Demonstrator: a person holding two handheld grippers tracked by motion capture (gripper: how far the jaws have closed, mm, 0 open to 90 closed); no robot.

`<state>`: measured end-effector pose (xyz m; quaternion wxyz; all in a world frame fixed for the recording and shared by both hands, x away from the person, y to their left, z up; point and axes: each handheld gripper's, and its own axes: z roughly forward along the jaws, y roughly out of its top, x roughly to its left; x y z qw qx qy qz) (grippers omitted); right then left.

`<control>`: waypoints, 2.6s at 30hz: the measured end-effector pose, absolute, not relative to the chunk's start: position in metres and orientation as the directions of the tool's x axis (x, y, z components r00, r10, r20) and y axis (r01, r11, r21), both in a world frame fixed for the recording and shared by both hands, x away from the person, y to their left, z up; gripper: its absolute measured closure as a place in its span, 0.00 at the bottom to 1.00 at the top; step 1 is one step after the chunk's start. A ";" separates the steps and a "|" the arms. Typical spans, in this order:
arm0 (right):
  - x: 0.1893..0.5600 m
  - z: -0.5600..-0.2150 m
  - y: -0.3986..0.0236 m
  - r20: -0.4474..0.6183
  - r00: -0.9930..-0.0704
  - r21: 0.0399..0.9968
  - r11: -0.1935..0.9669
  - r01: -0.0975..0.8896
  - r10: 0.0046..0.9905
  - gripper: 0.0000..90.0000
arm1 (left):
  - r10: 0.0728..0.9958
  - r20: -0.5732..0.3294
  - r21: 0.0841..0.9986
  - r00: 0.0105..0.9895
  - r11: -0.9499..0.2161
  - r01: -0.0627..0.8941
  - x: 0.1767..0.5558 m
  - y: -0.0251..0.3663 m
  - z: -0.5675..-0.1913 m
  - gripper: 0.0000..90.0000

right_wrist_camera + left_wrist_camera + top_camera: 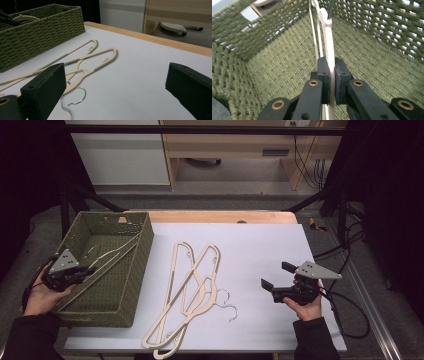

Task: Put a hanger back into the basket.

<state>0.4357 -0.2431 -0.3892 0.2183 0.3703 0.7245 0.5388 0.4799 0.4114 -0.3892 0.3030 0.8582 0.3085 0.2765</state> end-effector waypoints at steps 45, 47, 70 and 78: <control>0.434 -0.388 -0.242 0.093 -0.630 0.943 0.136 0.305 0.771 0.04 | 0.673 0.272 0.677 0.688 -0.642 0.359 0.464 0.371 -0.381 0.43; 0.434 -0.388 -0.242 0.093 -0.633 0.943 0.136 0.303 0.769 0.04 | 0.690 0.277 0.701 0.669 -0.621 0.351 0.462 0.372 -0.374 0.39; 0.435 -0.392 -0.222 0.082 -0.687 0.937 0.179 0.300 0.722 0.07 | 0.762 0.073 0.952 0.643 -0.246 0.183 0.409 0.280 -0.334 0.08; 0.435 -0.394 -0.210 0.087 -0.705 0.930 0.196 0.310 0.704 0.07 | 0.718 0.008 0.956 0.696 -0.210 0.205 0.399 0.242 -0.360 0.08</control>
